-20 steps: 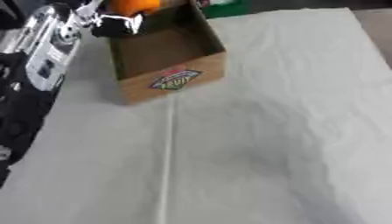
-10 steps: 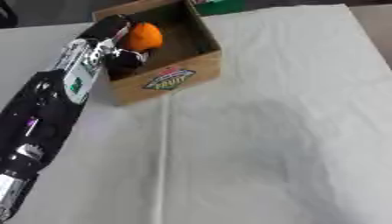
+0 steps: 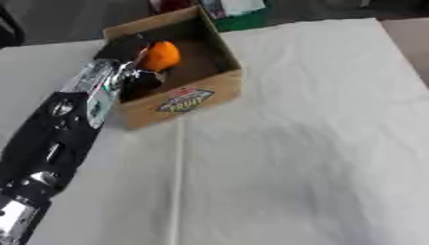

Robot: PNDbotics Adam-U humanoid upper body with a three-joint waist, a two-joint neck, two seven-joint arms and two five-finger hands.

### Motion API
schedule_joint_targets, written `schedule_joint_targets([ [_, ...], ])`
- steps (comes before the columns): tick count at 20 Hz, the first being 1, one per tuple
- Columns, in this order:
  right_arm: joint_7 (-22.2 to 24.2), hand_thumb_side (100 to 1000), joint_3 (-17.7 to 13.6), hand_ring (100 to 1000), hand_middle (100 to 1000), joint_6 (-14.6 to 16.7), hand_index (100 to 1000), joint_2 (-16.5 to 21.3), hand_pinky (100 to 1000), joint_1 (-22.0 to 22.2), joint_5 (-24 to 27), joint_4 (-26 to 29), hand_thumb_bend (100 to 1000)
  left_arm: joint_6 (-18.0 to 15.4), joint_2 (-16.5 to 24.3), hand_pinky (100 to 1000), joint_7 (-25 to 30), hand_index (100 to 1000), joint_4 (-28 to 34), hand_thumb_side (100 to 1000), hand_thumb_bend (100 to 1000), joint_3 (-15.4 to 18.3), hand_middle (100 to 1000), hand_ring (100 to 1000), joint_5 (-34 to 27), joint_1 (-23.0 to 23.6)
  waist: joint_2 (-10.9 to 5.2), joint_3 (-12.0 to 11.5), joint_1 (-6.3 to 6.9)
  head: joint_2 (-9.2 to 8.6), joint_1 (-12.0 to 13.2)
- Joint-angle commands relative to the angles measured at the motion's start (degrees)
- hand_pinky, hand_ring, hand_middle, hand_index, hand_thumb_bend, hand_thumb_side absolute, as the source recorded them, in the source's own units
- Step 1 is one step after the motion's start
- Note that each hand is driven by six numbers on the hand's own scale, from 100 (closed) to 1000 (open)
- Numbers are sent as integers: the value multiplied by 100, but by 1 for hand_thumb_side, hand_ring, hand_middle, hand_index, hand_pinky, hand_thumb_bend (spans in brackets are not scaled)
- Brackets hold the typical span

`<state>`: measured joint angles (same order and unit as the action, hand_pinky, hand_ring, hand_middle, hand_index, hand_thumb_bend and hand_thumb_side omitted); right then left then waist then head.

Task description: Pick up objects on the table and place them in the box.

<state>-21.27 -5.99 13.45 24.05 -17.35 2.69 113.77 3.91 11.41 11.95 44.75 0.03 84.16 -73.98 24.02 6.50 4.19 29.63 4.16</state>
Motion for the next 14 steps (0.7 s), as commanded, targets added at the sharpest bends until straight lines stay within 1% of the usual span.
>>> schedule_joint_targets([
  [1,10,1000,-44,811,672,1,806,120,808,-19,11,82,100,13,212,513,91,928,77,654,739,75,802,790,589,-217,-150,24,-16,-59,33],
  [2,8,1000,-45,811,672,2,806,121,808,-15,10,82,100,19,216,514,118,932,92,666,773,83,805,793,760,-233,-154,29,-14,-52,33],
  [3,8,1000,-45,811,671,2,806,123,808,-10,10,82,100,21,215,516,135,935,114,699,836,95,806,795,893,-243,-158,30,-13,-35,26],
  [5,10,1000,-44,811,671,2,806,126,808,-3,9,82,100,28,201,517,130,936,174,713,848,124,805,794,1041,-246,-164,26,-13,3,13],
  [7,12,1000,-43,811,671,0,807,128,808,2,8,82,100,-5,194,522,104,945,217,735,881,127,815,802,1070,-236,-171,17,-13,34,0],
  [9,13,1000,-42,810,671,0,807,129,808,0,12,82,100,-59,189,525,101,960,253,744,894,124,822,807,1024,-225,-175,10,-16,60,-12],
  [13,12,1000,-44,811,672,3,807,131,808,9,19,82,100,-118,194,529,76,959,370,776,908,129,824,807,853,-211,-189,8,-29,118,-35],
  [14,12,1000,-44,811,672,3,808,128,808,13,19,82,100,-113,197,528,52,951,418,786,889,142,818,803,781,-206,-191,8,-32,127,-38],
])
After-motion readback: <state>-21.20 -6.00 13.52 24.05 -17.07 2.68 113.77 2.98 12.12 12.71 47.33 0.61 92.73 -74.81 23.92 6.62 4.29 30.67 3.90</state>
